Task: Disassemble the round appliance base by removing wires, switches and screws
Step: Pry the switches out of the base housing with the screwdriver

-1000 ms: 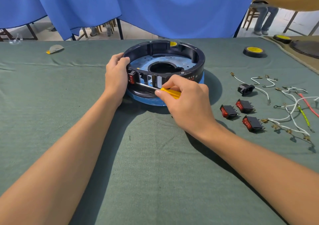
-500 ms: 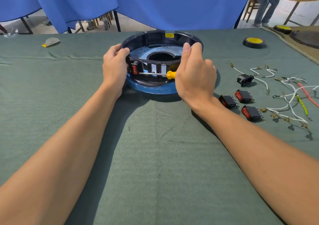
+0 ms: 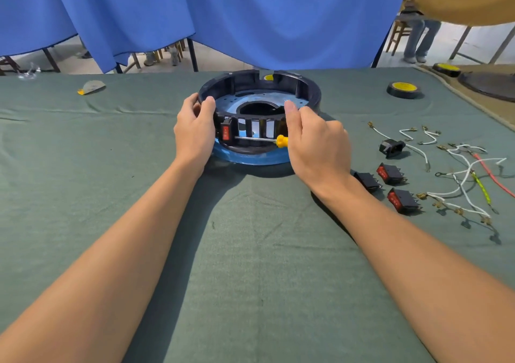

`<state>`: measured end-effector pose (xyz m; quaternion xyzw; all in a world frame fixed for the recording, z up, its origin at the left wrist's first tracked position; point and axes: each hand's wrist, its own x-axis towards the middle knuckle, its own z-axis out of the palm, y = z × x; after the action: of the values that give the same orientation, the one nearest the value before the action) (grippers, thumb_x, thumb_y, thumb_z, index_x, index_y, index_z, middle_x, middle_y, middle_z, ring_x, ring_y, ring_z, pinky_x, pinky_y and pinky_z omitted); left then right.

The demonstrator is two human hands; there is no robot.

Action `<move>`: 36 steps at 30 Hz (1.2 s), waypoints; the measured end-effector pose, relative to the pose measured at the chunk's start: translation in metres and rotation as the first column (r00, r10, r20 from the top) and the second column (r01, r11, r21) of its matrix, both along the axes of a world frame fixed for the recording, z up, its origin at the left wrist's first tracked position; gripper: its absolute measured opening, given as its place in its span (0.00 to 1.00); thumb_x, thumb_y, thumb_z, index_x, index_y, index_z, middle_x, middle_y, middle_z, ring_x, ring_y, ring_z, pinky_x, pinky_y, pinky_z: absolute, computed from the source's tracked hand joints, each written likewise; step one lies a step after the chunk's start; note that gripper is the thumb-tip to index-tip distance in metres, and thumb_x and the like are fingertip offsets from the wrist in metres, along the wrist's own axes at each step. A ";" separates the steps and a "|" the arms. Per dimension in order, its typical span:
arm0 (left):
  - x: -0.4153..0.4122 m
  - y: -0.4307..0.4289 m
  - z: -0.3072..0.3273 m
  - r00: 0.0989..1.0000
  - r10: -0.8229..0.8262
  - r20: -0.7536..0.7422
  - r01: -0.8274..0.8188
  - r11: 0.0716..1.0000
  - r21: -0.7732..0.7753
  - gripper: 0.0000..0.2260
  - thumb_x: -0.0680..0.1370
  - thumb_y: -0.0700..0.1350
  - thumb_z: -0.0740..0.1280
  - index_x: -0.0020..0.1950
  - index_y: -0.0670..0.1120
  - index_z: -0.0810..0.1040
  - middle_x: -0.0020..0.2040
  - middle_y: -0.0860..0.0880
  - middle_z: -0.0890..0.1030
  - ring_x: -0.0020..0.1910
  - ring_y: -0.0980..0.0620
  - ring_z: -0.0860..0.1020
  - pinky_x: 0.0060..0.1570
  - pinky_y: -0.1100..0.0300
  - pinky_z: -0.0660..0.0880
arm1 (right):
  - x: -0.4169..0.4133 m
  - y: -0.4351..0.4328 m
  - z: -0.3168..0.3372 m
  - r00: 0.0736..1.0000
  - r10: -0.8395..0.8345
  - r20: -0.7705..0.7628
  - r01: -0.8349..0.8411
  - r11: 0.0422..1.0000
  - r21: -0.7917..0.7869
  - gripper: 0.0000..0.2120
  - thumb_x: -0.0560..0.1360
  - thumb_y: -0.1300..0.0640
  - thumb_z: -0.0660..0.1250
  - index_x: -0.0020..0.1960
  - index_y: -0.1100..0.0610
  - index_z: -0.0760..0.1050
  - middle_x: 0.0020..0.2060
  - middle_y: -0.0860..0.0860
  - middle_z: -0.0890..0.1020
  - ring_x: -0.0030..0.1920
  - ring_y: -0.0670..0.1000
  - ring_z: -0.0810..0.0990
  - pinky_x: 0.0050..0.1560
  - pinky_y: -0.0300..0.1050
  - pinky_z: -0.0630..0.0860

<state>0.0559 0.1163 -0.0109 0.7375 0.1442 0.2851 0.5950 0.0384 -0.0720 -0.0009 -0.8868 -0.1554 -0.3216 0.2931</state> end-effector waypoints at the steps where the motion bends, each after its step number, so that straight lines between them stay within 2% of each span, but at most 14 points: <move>1: 0.000 0.000 -0.001 1.000 -0.001 0.000 0.001 1.000 0.003 0.22 0.77 0.54 0.60 0.69 0.48 0.71 0.55 0.55 0.79 0.56 0.55 0.77 0.58 0.56 0.74 | -0.001 0.000 0.002 1.000 -0.011 0.003 0.011 0.999 -0.044 0.24 0.83 0.45 0.50 0.35 0.57 0.67 0.29 0.58 0.75 0.32 0.63 0.74 0.34 0.53 0.70; 3: 0.000 0.000 -0.001 1.000 0.002 0.000 -0.002 1.000 0.014 0.22 0.77 0.55 0.60 0.70 0.48 0.71 0.54 0.56 0.78 0.55 0.57 0.77 0.57 0.57 0.74 | -0.003 0.001 0.004 1.000 -0.016 0.012 0.017 0.996 -0.089 0.26 0.83 0.44 0.51 0.32 0.57 0.68 0.28 0.57 0.75 0.31 0.62 0.74 0.34 0.52 0.71; 7: 0.001 0.000 -0.003 1.000 0.014 0.001 -0.014 0.999 0.031 0.22 0.77 0.55 0.60 0.69 0.49 0.70 0.52 0.59 0.78 0.54 0.59 0.76 0.58 0.56 0.74 | -0.003 0.005 0.006 0.999 0.035 0.025 -0.033 0.996 -0.077 0.27 0.83 0.46 0.54 0.28 0.57 0.67 0.24 0.54 0.71 0.29 0.61 0.73 0.32 0.49 0.65; 10: 0.001 0.001 -0.003 1.000 0.005 -0.003 -0.005 1.000 0.024 0.23 0.76 0.56 0.60 0.69 0.50 0.70 0.54 0.56 0.79 0.55 0.56 0.77 0.60 0.52 0.74 | -0.002 0.010 0.000 0.991 0.125 -0.037 -0.121 0.988 0.093 0.28 0.82 0.48 0.56 0.24 0.55 0.63 0.19 0.48 0.64 0.24 0.54 0.67 0.31 0.47 0.62; 12: 0.001 0.003 -0.004 1.000 -0.016 -0.009 0.016 1.000 0.012 0.23 0.76 0.56 0.61 0.69 0.50 0.71 0.55 0.54 0.79 0.56 0.53 0.78 0.59 0.51 0.75 | 0.001 0.010 -0.004 0.987 0.131 -0.094 -0.107 0.967 0.231 0.29 0.82 0.49 0.57 0.23 0.55 0.59 0.18 0.46 0.62 0.23 0.51 0.63 0.32 0.45 0.60; 15: 0.001 0.004 -0.004 1.000 -0.018 0.002 0.018 1.000 0.016 0.23 0.76 0.56 0.61 0.69 0.50 0.70 0.54 0.56 0.79 0.55 0.56 0.78 0.55 0.58 0.74 | 0.008 0.000 -0.004 0.984 0.115 -0.140 -0.047 0.909 0.413 0.30 0.82 0.49 0.57 0.22 0.55 0.59 0.17 0.45 0.61 0.21 0.48 0.61 0.32 0.42 0.60; 17: 0.002 0.004 -0.004 1.000 -0.010 0.009 0.009 1.000 0.026 0.22 0.77 0.55 0.61 0.69 0.49 0.70 0.53 0.57 0.78 0.54 0.58 0.77 0.50 0.63 0.72 | 0.011 -0.008 -0.003 0.983 0.103 -0.154 -0.021 0.886 0.464 0.30 0.82 0.49 0.57 0.23 0.56 0.60 0.18 0.47 0.63 0.22 0.48 0.62 0.33 0.41 0.61; 21: 0.003 0.004 -0.004 1.000 0.000 0.007 0.000 1.000 0.030 0.22 0.77 0.55 0.61 0.69 0.49 0.70 0.50 0.61 0.77 0.51 0.62 0.76 0.44 0.67 0.70 | 0.004 -0.011 0.006 0.996 0.090 0.026 -0.093 0.944 0.316 0.29 0.82 0.49 0.58 0.24 0.54 0.59 0.18 0.47 0.61 0.21 0.48 0.61 0.27 0.41 0.58; 23: 0.003 0.004 -0.005 1.000 0.002 0.004 -0.002 1.000 0.031 0.22 0.77 0.55 0.61 0.69 0.49 0.70 0.51 0.60 0.77 0.52 0.61 0.76 0.46 0.66 0.71 | 0.000 -0.006 0.013 0.987 0.118 0.105 -0.138 0.967 0.216 0.28 0.82 0.49 0.59 0.25 0.56 0.61 0.19 0.50 0.63 0.21 0.51 0.63 0.27 0.47 0.60; 25: 0.003 0.005 -0.005 1.000 -0.001 0.004 0.001 0.999 0.032 0.22 0.77 0.56 0.61 0.69 0.50 0.70 0.51 0.59 0.78 0.53 0.60 0.76 0.48 0.63 0.72 | -0.005 0.002 0.018 0.978 0.149 0.144 -0.168 0.977 0.134 0.26 0.81 0.48 0.60 0.26 0.56 0.63 0.20 0.49 0.64 0.22 0.54 0.65 0.26 0.47 0.59; 29: 0.003 0.005 -0.006 1.000 0.000 -0.005 0.000 0.999 0.045 0.23 0.76 0.57 0.61 0.69 0.50 0.71 0.51 0.60 0.77 0.53 0.59 0.76 0.51 0.61 0.72 | -0.010 0.011 0.019 0.976 0.177 0.129 -0.183 0.982 0.034 0.25 0.81 0.49 0.62 0.27 0.56 0.64 0.20 0.46 0.62 0.22 0.52 0.64 0.28 0.42 0.56; 33: 0.001 0.005 -0.005 1.000 -0.005 -0.001 0.005 0.999 0.052 0.23 0.76 0.58 0.61 0.68 0.51 0.71 0.51 0.60 0.77 0.54 0.59 0.76 0.51 0.62 0.71 | -0.007 0.003 0.022 0.964 0.244 0.106 -0.246 0.969 0.006 0.24 0.80 0.54 0.62 0.26 0.55 0.63 0.19 0.48 0.64 0.22 0.55 0.65 0.26 0.45 0.60; 36: 0.000 0.004 -0.004 1.000 -0.008 0.001 0.008 0.999 0.050 0.22 0.76 0.57 0.61 0.68 0.51 0.71 0.53 0.57 0.78 0.55 0.56 0.76 0.53 0.59 0.72 | -0.007 -0.006 0.023 0.964 0.264 0.025 -0.262 0.963 -0.064 0.26 0.79 0.53 0.63 0.24 0.53 0.60 0.18 0.49 0.64 0.22 0.55 0.65 0.26 0.46 0.63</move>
<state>0.0559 0.1205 -0.0144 0.7525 0.1337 0.2865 0.5778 0.0310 -0.0779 0.0222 -0.8613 -0.2860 -0.2899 0.3038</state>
